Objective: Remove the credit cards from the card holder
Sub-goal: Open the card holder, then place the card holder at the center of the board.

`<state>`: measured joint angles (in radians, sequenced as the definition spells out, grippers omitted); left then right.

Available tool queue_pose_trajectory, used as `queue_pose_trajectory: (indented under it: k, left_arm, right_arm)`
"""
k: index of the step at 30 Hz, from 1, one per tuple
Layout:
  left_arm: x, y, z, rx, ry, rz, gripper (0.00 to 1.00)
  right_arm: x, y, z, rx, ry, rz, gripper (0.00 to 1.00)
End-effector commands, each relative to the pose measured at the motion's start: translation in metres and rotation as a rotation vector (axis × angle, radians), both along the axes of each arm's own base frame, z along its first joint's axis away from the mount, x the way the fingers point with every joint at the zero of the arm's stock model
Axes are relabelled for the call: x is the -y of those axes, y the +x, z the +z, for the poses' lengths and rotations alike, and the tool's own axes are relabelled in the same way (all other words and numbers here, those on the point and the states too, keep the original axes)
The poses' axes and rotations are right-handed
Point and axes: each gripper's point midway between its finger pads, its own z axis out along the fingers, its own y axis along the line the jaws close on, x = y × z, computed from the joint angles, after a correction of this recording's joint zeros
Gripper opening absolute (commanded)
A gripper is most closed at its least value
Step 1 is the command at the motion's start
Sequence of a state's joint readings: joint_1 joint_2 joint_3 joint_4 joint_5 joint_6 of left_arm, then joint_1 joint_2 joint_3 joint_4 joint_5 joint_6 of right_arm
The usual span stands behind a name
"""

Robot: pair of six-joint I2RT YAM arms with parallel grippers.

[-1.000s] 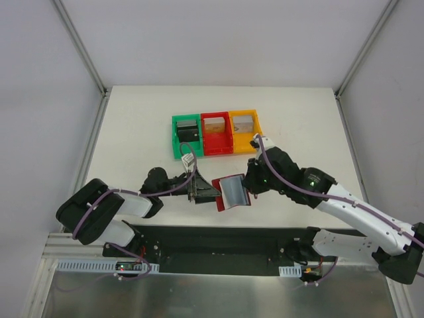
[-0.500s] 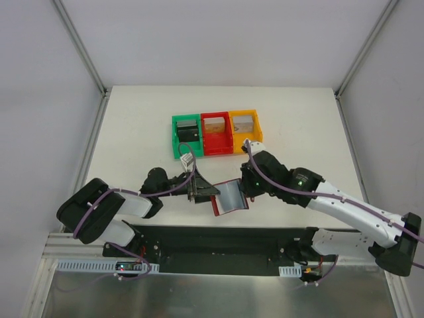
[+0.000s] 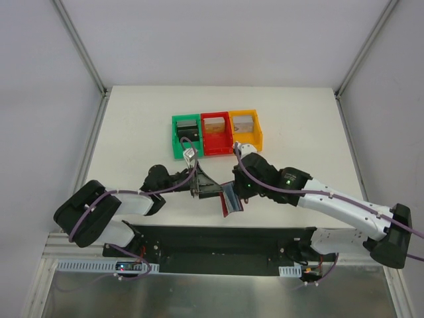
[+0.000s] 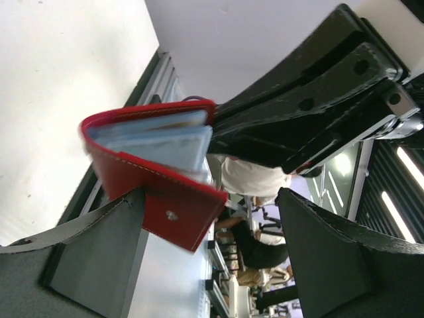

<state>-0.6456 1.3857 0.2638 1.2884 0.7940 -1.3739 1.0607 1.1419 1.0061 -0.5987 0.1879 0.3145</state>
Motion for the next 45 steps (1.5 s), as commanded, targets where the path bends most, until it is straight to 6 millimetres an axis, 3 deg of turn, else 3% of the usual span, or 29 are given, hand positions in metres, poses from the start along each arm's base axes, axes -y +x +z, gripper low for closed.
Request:
queue_pose_trajectory:
  k: [1, 10, 17, 20, 45]
  left_arm:
    - [0.008, -0.003, 0.054, 0.253, -0.154, -0.01, 0.87]
    - [0.011, -0.001, 0.036, 0.261, -0.035, -0.009, 0.81]
    - [0.006, 0.004, 0.0, 0.23, 0.15, 0.039, 0.85]
    - [0.002, 0.005, -0.005, 0.227, 0.172, 0.066, 0.87]
    - [0.0, 0.022, 0.006, 0.298, 0.268, 0.186, 0.85]
  right_arm:
    - [-0.023, 0.004, 0.025, 0.029, 0.087, 0.003, 0.0]
    - [-0.018, 0.006, 0.033, 0.058, 0.086, -0.016, 0.0]
    - [-0.009, 0.01, 0.039, 0.098, 0.045, -0.041, 0.0]
    - [-0.009, 0.011, 0.041, 0.103, 0.051, -0.053, 0.01]
    - [-0.027, 0.009, 0.041, 0.094, 0.039, -0.025, 0.01]
